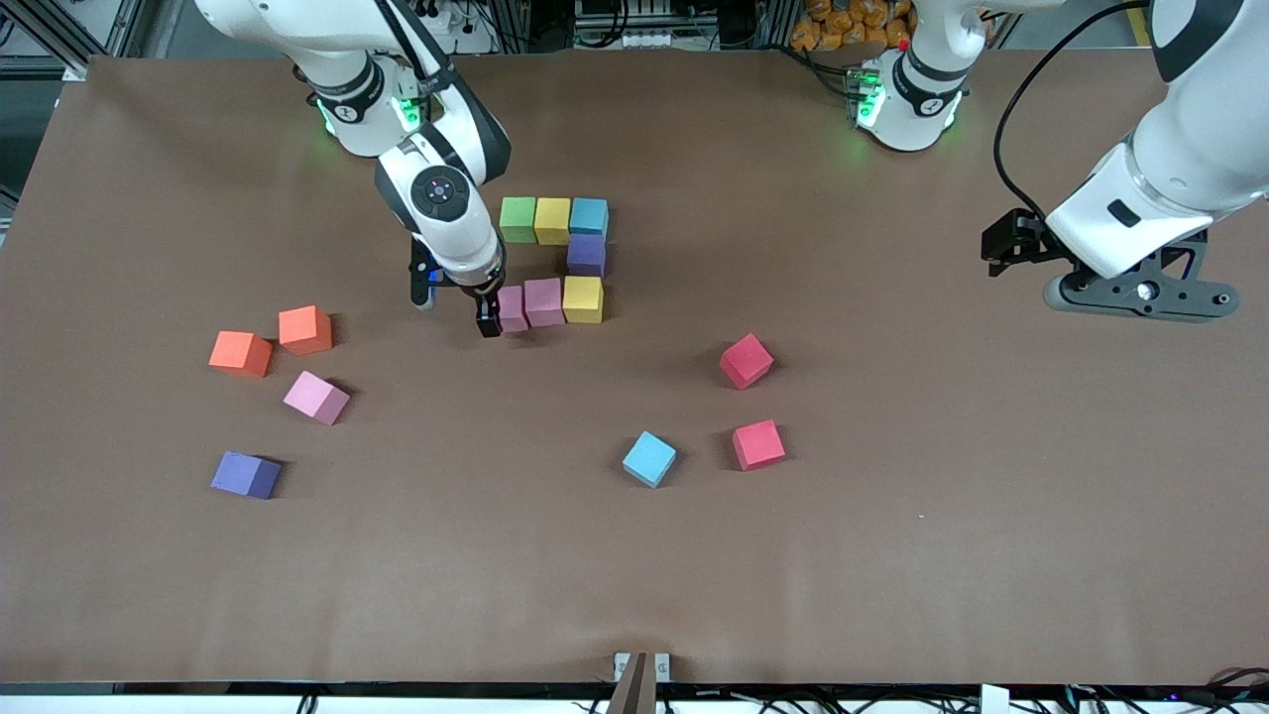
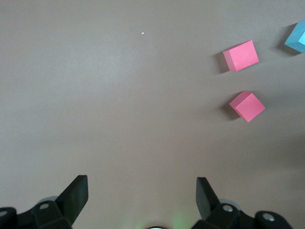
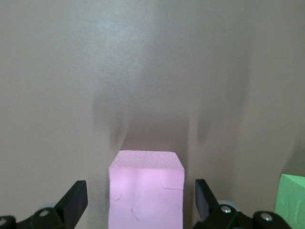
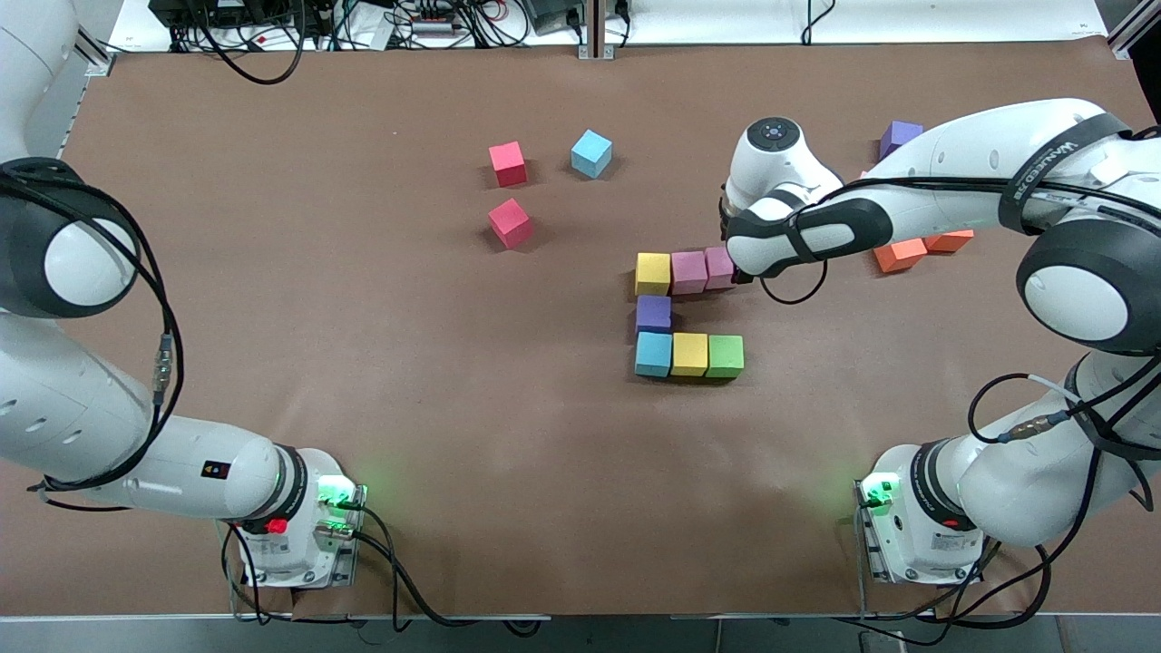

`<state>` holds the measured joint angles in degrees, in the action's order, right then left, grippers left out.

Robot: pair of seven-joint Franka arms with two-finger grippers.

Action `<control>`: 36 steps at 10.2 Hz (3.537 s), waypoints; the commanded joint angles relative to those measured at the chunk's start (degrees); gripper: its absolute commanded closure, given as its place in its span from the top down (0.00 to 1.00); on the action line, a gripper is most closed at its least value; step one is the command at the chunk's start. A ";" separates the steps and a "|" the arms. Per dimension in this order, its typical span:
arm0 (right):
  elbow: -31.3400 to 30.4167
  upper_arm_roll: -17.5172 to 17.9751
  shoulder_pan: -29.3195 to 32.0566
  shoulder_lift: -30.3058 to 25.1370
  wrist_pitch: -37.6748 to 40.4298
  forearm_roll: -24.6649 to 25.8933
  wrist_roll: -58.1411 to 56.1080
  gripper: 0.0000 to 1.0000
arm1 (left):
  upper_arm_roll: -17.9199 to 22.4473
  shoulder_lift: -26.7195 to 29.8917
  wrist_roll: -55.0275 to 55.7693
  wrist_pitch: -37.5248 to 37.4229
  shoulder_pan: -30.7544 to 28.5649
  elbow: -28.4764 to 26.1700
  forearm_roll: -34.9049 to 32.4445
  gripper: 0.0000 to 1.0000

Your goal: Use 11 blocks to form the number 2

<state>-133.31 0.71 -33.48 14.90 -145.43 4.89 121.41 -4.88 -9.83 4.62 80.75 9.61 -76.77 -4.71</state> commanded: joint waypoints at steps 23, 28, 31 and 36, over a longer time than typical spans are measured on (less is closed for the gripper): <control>12.37 0.17 32.96 6.45 5.51 3.73 -99.34 1.00 | -0.13 0.96 0.48 -0.77 0.15 -0.39 -0.12 1.00; 12.19 0.26 34.71 7.33 2.87 3.73 -103.82 1.00 | -0.13 0.87 0.48 -0.77 0.15 -0.39 -0.12 1.00; 11.93 0.35 35.50 7.68 1.64 0.07 -104.80 1.00 | -0.13 0.96 0.48 -0.77 0.15 -0.39 -0.12 1.00; 11.05 0.26 36.12 7.68 1.64 -3.48 -108.04 1.00 | -0.04 0.87 0.57 -0.76 0.15 -0.39 0.67 1.00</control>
<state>-121.41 0.11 1.01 22.92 -143.20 2.52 15.63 -4.96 -9.83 4.62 80.75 9.68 -76.78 -4.64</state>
